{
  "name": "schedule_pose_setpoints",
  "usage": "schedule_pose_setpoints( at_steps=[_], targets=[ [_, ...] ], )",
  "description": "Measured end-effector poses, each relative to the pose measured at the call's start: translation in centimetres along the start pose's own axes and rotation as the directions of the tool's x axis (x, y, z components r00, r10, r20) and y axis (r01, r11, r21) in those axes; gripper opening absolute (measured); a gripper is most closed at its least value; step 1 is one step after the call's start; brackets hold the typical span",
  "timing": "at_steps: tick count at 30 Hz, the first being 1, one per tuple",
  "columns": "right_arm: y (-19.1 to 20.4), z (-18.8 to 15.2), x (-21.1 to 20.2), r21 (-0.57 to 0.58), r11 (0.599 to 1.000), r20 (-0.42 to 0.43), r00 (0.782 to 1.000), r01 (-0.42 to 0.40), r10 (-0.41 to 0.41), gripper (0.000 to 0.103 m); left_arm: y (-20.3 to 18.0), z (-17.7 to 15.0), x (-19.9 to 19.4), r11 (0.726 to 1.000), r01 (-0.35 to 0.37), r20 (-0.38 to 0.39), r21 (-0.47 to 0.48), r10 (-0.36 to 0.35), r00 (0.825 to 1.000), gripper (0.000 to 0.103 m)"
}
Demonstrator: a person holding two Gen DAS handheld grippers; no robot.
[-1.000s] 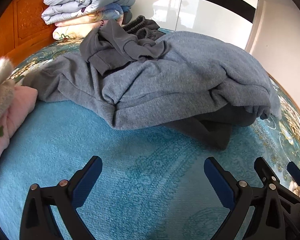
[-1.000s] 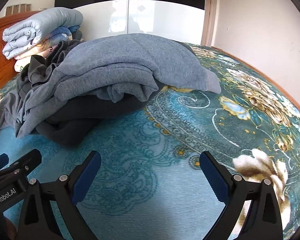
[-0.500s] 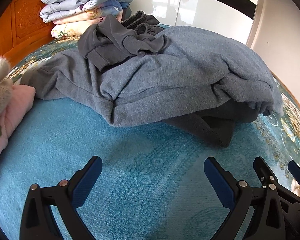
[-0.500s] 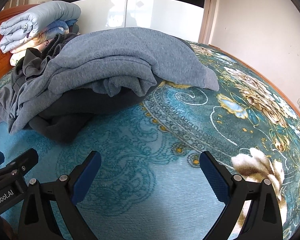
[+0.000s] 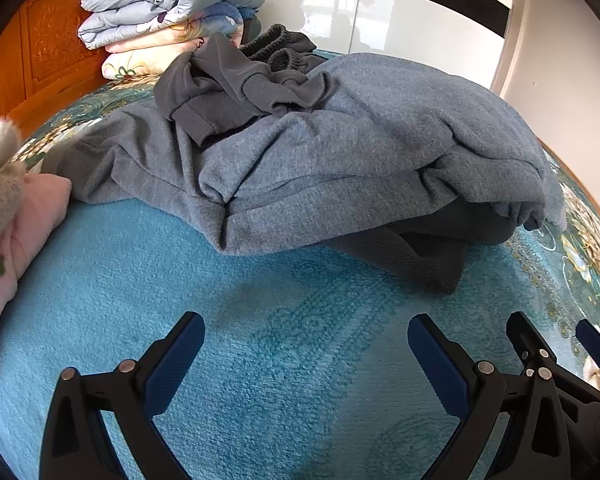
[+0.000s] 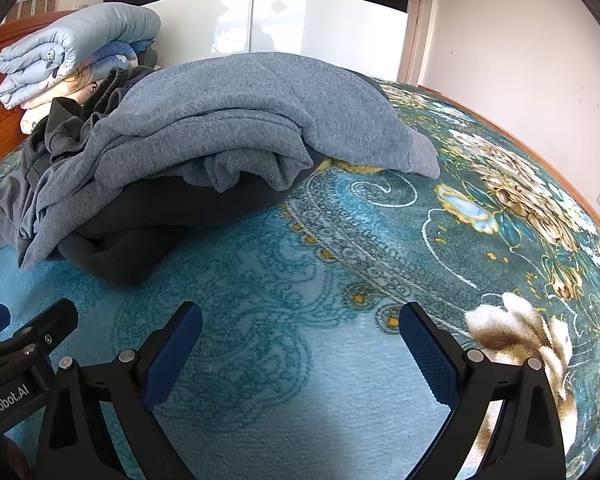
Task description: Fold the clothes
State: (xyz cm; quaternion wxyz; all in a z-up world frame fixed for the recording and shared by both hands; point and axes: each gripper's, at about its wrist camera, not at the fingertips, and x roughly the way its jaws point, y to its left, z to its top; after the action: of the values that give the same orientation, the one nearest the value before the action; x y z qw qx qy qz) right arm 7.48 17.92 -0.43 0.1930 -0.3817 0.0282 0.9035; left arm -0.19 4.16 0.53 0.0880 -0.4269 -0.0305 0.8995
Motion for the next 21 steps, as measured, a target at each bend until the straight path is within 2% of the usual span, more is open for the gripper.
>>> schedule_pose_setpoints(
  at_steps=[5, 7, 10, 12, 14, 16, 19, 21],
  targets=[
    [0.1, -0.1, -0.1, -0.006, 1.0, 0.012, 1.0, 0.0, 0.0, 0.099, 0.5, -0.3, -1.1, 1.0, 0.023, 0.028, 0.006, -0.023, 0.999, 0.103],
    [0.0, 0.0, -0.5, -0.005, 1.0, 0.031, 0.999, -0.03, 0.03, 0.099, 1.2, -0.5, -2.9, 1.0, -0.007, 0.108, 0.008, 0.006, 0.994, 0.103],
    [-0.9, 0.3, -1.9, 0.008, 0.991, 0.092, 0.987, -0.13, 0.129, 0.099, 3.1, 0.0, -5.6, 0.997, -0.08, 0.241, -0.023, 0.083, 0.967, 0.103],
    [-0.7, 1.2, -3.1, -0.032, 0.992, 0.152, 0.981, -0.118, 0.122, 0.099, 4.4, 0.3, -6.8, 0.99, -0.132, 0.29, -0.049, 0.141, 0.946, 0.103],
    [0.4, 3.3, -3.9, -0.103, 0.986, 0.177, 0.973, -0.128, 0.145, 0.099, 5.7, 0.4, -7.5, 0.982, -0.168, 0.304, -0.083, 0.186, 0.934, 0.103],
    [2.3, 6.0, -4.2, -0.192, 0.969, 0.175, 0.966, -0.156, 0.19, 0.099, 7.3, 0.5, -7.7, 0.977, -0.172, 0.278, -0.124, 0.201, 0.939, 0.103],
    [7.2, 10.6, -3.0, -0.319, 0.912, 0.102, 0.948, -0.257, 0.302, 0.103, 8.9, -0.1, -7.7, 0.97, -0.182, 0.232, -0.162, 0.217, 0.948, 0.103],
    [10.0, 12.9, -2.7, -0.344, 0.871, 0.048, 0.92, -0.35, 0.388, 0.103, 10.1, -0.3, -7.7, 0.963, -0.186, 0.211, -0.195, 0.226, 0.951, 0.103]
  ],
)
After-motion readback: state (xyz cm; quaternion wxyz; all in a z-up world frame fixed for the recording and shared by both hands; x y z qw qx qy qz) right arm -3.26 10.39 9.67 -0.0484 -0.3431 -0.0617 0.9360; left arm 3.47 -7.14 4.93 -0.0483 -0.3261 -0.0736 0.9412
